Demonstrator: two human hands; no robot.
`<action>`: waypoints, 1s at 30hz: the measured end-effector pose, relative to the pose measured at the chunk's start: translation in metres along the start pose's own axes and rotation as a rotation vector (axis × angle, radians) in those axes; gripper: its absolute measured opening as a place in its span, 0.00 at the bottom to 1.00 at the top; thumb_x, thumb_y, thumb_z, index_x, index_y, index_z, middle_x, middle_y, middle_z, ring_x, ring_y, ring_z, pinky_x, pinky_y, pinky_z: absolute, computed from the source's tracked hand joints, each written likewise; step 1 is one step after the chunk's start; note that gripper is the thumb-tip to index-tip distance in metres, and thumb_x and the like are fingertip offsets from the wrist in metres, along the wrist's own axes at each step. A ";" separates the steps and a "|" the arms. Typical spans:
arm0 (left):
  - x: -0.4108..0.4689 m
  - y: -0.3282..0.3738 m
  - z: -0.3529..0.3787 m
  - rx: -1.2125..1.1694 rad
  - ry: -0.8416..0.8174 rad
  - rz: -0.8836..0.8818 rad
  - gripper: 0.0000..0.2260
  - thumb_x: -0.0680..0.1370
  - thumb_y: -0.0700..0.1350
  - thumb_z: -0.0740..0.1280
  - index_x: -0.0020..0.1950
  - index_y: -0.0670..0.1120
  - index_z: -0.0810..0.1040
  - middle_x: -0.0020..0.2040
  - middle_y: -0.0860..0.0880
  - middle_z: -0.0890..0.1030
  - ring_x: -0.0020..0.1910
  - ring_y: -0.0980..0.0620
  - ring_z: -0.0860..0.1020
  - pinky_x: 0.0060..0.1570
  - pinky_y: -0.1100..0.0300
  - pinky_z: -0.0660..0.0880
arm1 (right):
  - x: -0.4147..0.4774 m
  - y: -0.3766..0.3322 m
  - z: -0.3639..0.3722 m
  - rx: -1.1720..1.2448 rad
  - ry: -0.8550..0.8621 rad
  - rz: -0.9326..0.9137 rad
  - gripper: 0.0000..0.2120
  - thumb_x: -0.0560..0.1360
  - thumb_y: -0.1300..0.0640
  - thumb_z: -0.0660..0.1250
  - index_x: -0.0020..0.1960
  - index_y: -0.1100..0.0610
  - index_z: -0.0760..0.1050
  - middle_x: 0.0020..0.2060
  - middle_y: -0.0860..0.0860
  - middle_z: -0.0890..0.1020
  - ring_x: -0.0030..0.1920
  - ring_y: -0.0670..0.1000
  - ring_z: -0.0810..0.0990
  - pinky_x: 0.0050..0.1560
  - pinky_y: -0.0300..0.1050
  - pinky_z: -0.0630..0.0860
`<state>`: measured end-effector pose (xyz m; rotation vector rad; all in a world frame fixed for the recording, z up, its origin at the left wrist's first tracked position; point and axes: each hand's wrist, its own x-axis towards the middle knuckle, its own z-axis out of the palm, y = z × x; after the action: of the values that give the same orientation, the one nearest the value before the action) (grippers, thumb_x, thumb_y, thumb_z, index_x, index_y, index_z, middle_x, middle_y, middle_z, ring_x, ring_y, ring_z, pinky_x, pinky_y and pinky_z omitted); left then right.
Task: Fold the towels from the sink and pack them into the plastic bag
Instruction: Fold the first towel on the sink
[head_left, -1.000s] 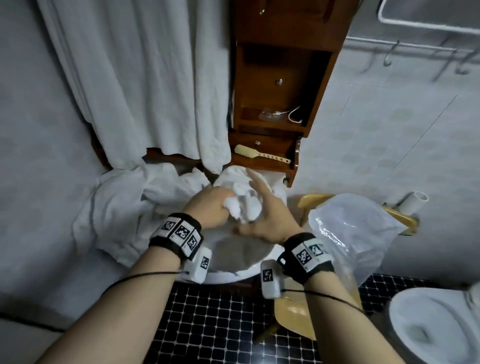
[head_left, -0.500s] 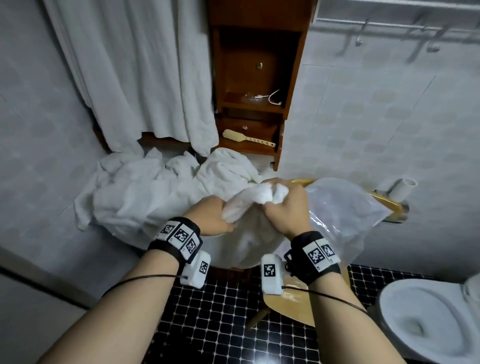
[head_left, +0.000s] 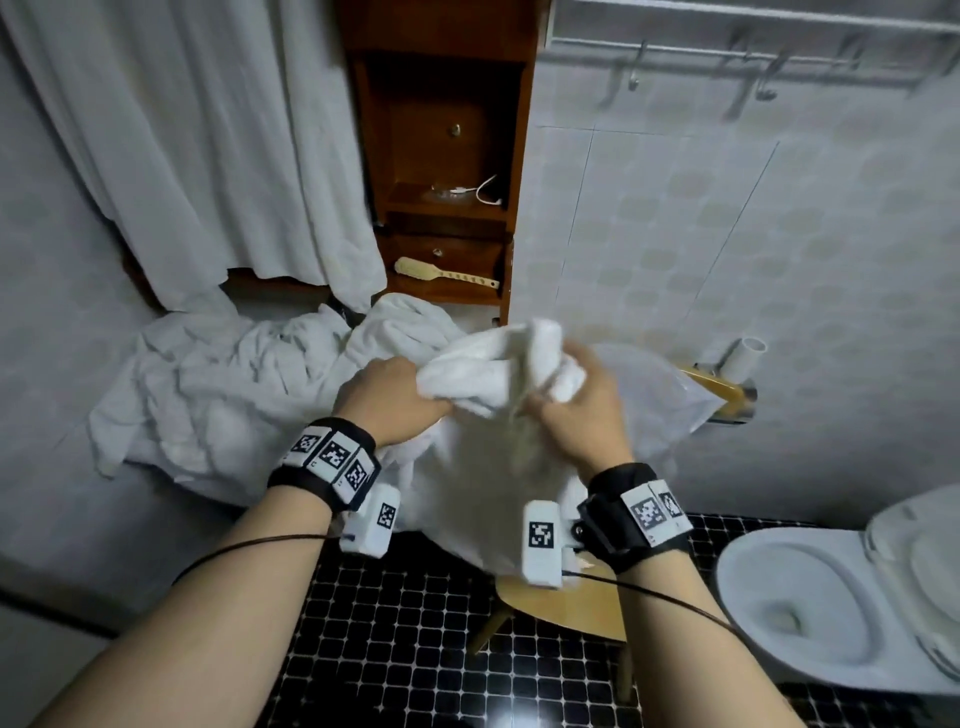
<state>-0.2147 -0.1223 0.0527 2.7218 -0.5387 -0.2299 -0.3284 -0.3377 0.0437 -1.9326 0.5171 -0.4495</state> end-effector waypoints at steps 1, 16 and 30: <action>-0.002 0.010 -0.006 -0.013 -0.004 0.061 0.30 0.66 0.71 0.61 0.54 0.50 0.83 0.50 0.48 0.84 0.49 0.44 0.81 0.49 0.51 0.80 | -0.005 0.000 0.005 -0.014 -0.117 -0.066 0.44 0.63 0.56 0.82 0.76 0.43 0.70 0.64 0.46 0.81 0.62 0.50 0.81 0.66 0.54 0.79; -0.023 0.015 0.023 -0.508 -0.449 0.229 0.15 0.69 0.60 0.83 0.47 0.52 0.87 0.44 0.55 0.87 0.44 0.57 0.84 0.46 0.62 0.76 | -0.028 0.019 0.013 0.061 0.007 0.005 0.08 0.61 0.55 0.71 0.38 0.58 0.80 0.31 0.54 0.82 0.34 0.55 0.79 0.38 0.58 0.81; -0.011 -0.060 0.136 -0.267 -0.419 -0.045 0.21 0.69 0.48 0.62 0.60 0.44 0.77 0.58 0.46 0.82 0.60 0.45 0.80 0.61 0.48 0.77 | -0.041 0.014 -0.015 0.587 0.322 0.425 0.06 0.69 0.65 0.71 0.37 0.57 0.78 0.31 0.50 0.82 0.36 0.53 0.80 0.40 0.49 0.77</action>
<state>-0.2347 -0.1084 -0.0942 2.4302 -0.5130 -0.8333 -0.3731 -0.3323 0.0336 -1.1534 0.8720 -0.5616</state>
